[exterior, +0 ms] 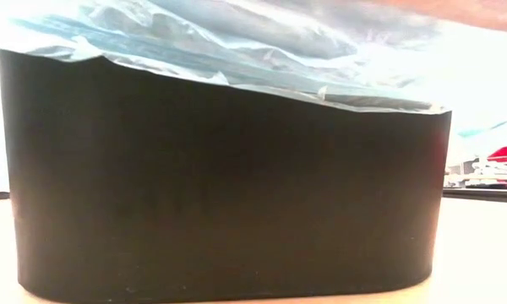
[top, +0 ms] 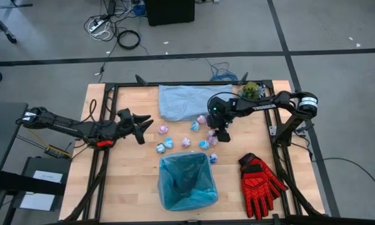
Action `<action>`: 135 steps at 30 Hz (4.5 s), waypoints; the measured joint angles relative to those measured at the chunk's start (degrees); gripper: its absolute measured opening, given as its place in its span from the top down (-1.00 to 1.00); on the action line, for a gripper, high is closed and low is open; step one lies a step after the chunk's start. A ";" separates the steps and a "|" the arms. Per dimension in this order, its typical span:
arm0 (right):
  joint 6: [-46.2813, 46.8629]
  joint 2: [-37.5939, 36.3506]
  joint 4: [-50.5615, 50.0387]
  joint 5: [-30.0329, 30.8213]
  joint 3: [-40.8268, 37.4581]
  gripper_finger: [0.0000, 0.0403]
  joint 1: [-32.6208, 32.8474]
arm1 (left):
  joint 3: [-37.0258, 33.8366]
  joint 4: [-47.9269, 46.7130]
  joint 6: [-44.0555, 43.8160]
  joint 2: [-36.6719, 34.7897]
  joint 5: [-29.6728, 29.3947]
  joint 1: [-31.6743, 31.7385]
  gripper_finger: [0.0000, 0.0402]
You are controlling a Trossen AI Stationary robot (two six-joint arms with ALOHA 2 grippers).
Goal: Place trash/remove bag and relplace
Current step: Put the pink crumbled trash bag into the trash bin
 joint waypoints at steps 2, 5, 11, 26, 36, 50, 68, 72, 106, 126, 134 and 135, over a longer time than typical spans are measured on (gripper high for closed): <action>1.57 -0.02 0.02 0.04 -0.16 0.38 0.00 | 0.00 2.91 -0.16 0.00 0.00 0.00 0.24; 2.26 -0.04 -0.33 -0.24 0.00 0.74 0.00 | 0.00 8.25 -2.83 -0.06 0.00 0.00 0.24; 8.20 -1.54 -4.96 -0.55 4.98 0.93 0.00 | 0.00 12.17 -2.73 -0.07 0.22 0.00 0.24; 9.70 -19.13 -8.57 1.90 19.09 0.98 1.76 | -0.02 11.20 -7.60 0.00 1.31 -0.04 0.24; 22.38 -11.45 6.97 7.69 15.53 0.99 1.44 | 1.19 16.37 -0.16 0.48 1.61 0.00 0.24; 57.09 3.73 40.16 6.13 15.51 1.00 0.87 | 25.91 -13.15 29.67 20.42 -2.56 1.89 0.24; 57.47 5.49 41.90 5.31 19.92 1.00 1.79 | 27.87 -15.35 18.64 25.97 -9.25 8.00 0.24; 57.20 5.49 41.55 4.57 19.92 1.00 1.84 | 27.87 -15.62 18.31 26.21 -6.32 8.62 0.33; 26.87 -9.08 28.80 -34.95 20.01 0.95 11.77 | 27.61 -41.26 -10.08 26.10 9.71 8.22 0.23; 20.16 -6.39 23.92 -22.80 19.90 0.72 23.12 | 38.56 -35.10 4.91 26.08 12.70 8.22 -0.32; 21.74 -6.49 23.11 -17.64 19.92 0.11 26.14 | 44.99 -41.93 6.64 26.08 6.57 8.24 -0.32; 21.69 -6.49 22.94 -16.43 19.91 0.04 26.44 | 45.67 -43.76 6.65 26.08 5.87 8.24 -0.32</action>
